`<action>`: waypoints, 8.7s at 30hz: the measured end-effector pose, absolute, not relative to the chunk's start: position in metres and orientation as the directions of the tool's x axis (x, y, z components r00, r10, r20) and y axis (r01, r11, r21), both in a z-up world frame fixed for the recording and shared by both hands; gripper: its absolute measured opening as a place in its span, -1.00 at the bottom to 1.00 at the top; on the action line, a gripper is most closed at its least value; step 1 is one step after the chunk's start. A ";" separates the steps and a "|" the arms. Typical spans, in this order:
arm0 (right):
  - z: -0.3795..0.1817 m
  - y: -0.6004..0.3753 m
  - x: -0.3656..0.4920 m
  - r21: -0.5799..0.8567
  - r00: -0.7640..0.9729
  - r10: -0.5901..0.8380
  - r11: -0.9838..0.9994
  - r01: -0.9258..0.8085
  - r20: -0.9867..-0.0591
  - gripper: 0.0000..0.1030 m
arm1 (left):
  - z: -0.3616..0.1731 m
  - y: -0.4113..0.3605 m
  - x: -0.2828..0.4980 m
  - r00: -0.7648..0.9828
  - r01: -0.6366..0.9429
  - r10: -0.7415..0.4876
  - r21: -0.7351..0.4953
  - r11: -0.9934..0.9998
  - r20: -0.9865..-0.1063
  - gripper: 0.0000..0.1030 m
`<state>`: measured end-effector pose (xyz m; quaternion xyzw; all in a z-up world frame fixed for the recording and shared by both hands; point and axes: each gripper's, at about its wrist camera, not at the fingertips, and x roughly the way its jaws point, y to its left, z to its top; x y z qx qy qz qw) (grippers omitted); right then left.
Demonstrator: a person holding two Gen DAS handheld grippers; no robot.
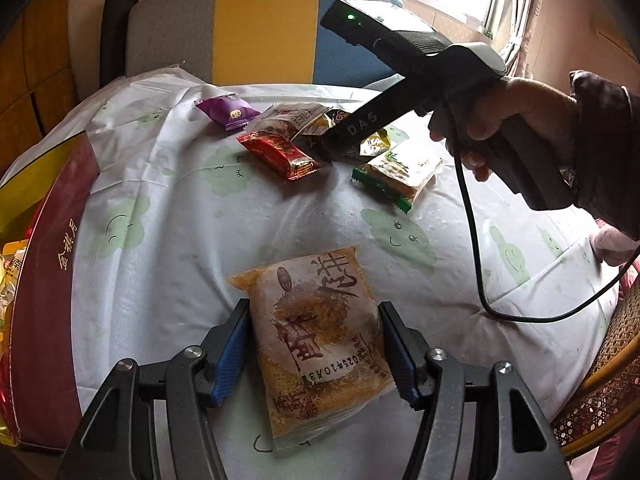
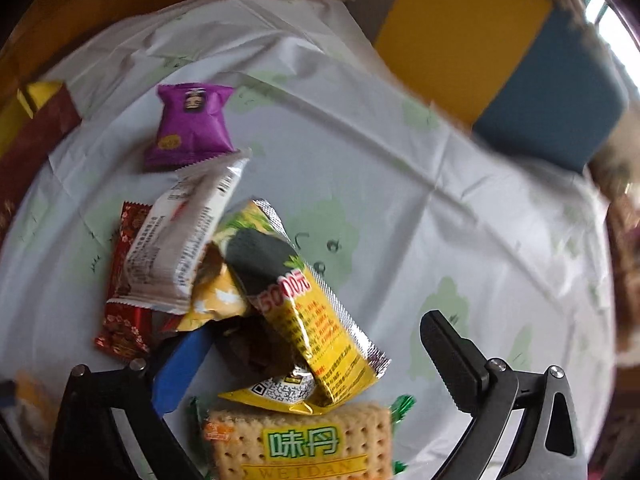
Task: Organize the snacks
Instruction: 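Grasp and lift the yellow chip bag with the right tool while the left holds the pastry packet, then release the pastry packet into the tin with the left tool while the right holds the chip bag, then hold the yellow chip bag in the right tool above the table, then carry the yellow chip bag into the gold tin and release it with the right tool, then move both tools back over the remaining snacks on the table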
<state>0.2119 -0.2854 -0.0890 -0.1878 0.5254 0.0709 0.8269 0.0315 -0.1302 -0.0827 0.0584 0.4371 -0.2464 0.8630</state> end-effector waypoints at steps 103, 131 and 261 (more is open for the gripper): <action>-0.096 -0.266 0.050 -0.122 0.363 0.015 0.928 -0.353 -0.932 0.27 | -0.022 0.108 0.156 0.612 -0.140 0.052 -0.043 0.989 -0.789 0.35; -0.089 -0.261 0.042 -0.180 0.396 -0.017 0.908 -0.378 -0.918 0.25 | -0.007 0.090 0.038 0.668 -0.115 0.051 -0.036 0.993 -0.743 0.35; 0.003 -0.109 0.019 -0.122 0.793 0.067 0.977 -0.175 -0.605 0.95 | 0.000 0.118 -0.003 0.699 -0.159 0.092 -0.030 0.987 -0.709 0.35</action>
